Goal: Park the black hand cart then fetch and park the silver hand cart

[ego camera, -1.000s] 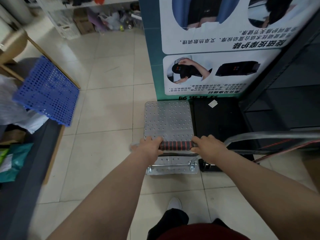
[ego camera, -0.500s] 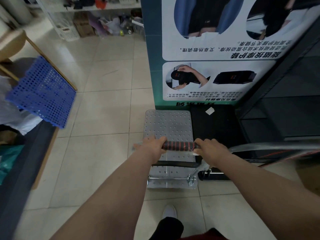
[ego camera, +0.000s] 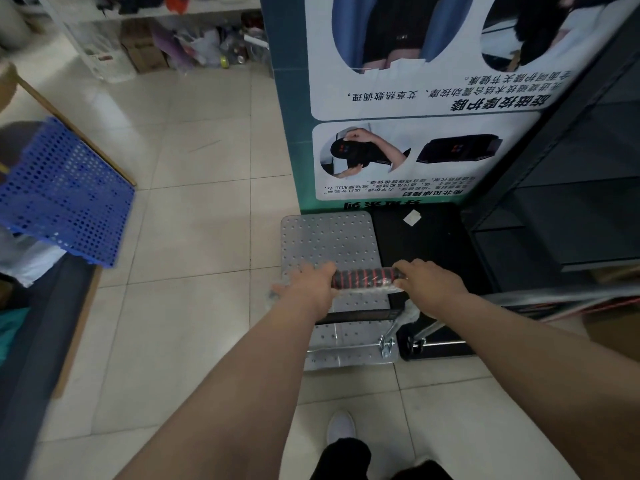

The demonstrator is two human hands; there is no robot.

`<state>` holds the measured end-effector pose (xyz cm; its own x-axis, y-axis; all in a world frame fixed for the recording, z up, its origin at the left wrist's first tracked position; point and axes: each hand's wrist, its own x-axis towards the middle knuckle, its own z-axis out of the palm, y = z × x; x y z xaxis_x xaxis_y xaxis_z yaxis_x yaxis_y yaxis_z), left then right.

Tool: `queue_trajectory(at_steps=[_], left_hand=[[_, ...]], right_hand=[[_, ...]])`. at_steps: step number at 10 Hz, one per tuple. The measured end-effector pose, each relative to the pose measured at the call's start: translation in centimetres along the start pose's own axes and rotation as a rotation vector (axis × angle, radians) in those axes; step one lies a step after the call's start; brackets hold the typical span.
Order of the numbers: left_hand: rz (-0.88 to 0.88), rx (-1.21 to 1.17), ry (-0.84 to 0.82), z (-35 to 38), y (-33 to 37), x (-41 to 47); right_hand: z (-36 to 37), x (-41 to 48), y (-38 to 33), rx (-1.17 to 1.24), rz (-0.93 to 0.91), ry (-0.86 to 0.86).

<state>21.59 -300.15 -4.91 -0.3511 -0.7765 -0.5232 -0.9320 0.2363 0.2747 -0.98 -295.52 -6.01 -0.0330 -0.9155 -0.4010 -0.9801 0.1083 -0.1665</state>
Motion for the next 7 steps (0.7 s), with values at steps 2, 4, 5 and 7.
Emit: queue_trajectory(at_steps=[2, 4, 5, 7], left_hand=[[0.011, -0.041, -0.085, -0.1, 0.5, 0.8], [0.029, -0.002, -0.088, 0.2, 0.4, 0.7], [0.017, -0.004, -0.076, 0.3, 0.2, 0.5], [-0.014, -0.024, 0.072, 0.3, 0.8, -0.7]], right_hand=[[0.5, -0.4, 0.8, 0.044, 0.033, 0.036], [0.7, -0.9, 0.4, 0.124, 0.055, 0.077], [1.0, -1.3, 0.2, 0.112, 0.028, 0.114], [1.8, -2.8, 0.3, 0.092, 0.011, 0.121]])
